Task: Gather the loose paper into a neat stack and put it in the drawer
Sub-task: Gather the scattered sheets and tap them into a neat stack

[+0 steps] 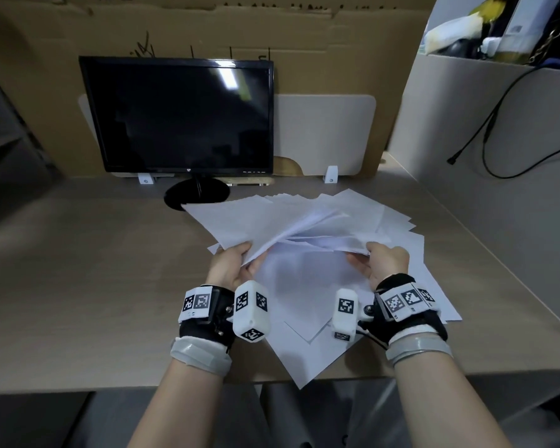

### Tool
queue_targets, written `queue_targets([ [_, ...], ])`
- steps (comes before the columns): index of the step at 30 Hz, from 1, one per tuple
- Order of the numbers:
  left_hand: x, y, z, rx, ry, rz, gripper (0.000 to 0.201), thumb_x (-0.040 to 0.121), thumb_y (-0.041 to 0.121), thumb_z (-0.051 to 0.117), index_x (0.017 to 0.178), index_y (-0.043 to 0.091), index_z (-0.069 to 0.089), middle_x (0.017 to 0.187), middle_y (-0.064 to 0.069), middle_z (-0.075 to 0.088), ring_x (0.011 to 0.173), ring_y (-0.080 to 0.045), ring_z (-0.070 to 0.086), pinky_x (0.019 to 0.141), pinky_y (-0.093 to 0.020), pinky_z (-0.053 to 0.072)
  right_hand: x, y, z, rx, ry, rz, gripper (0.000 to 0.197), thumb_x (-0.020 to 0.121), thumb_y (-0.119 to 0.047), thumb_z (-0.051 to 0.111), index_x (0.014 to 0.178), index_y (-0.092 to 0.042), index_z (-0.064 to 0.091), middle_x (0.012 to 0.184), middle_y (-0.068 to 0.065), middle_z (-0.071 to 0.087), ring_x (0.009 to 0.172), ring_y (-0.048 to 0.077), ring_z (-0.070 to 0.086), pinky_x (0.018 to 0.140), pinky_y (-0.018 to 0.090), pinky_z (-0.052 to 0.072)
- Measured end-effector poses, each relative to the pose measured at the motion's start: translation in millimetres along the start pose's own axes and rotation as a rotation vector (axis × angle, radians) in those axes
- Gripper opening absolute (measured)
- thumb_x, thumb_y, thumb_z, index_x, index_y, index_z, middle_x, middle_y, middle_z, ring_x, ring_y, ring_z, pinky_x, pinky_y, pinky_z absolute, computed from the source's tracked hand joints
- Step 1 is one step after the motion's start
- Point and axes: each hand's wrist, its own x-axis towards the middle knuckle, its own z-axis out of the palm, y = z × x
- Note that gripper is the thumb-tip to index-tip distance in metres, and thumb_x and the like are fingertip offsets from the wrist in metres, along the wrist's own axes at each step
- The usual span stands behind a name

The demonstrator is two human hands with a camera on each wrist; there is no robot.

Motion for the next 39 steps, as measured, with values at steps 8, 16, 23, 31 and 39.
queue_targets([
  [8,-4,-5,-9,0.247,-0.039,-0.009,0.014,0.099,0.007,0.061,0.109,0.001,0.067,0.096,-0.011,0.077,0.076,-0.024,0.076,0.062,-0.031,0.064,-4,15,-2,-0.295,-0.117,0.109,0.004,0.095,-0.004,0.054,0.094,0.001,0.054,0.069,0.015,0.067,0.049,0.025,0.069,0.058,0.041,0.058],
  [16,-1,-2,-8,0.271,0.008,0.117,0.020,0.099,0.000,0.055,0.115,0.000,0.065,0.112,-0.015,0.071,0.099,-0.032,0.069,0.069,-0.031,0.064,9,6,-6,-0.720,0.203,-0.254,0.067,0.083,-0.028,0.067,0.143,-0.014,0.041,0.143,0.016,0.046,0.127,0.037,0.043,0.097,0.043,0.042],
  [23,1,7,-10,0.260,0.022,0.152,0.026,0.095,0.000,0.059,0.119,-0.008,0.062,0.113,-0.017,0.072,0.100,-0.032,0.071,0.059,-0.024,0.061,-1,7,28,-0.666,-0.206,-0.081,0.042,0.085,-0.042,0.065,0.065,-0.011,0.044,0.071,0.011,0.039,0.063,0.025,0.043,0.067,0.037,0.041],
  [31,9,13,-25,0.240,-0.056,0.028,0.028,0.093,0.005,0.059,0.119,-0.002,0.065,0.101,-0.013,0.073,0.089,-0.028,0.071,0.069,-0.031,0.063,-8,7,38,-0.282,-0.361,0.202,0.035,0.085,-0.017,0.075,0.109,0.002,0.059,0.084,0.018,0.061,0.062,0.026,0.060,0.057,0.034,0.053],
  [39,10,15,-29,0.614,-0.027,-0.019,0.020,0.086,0.017,0.069,0.091,-0.003,0.065,0.064,-0.010,0.048,0.067,-0.029,0.056,0.080,-0.046,0.063,-8,18,48,-0.228,-0.346,0.176,0.020,0.084,-0.010,0.076,0.098,-0.004,0.063,0.087,0.016,0.072,0.074,0.031,0.073,0.066,0.043,0.062],
])
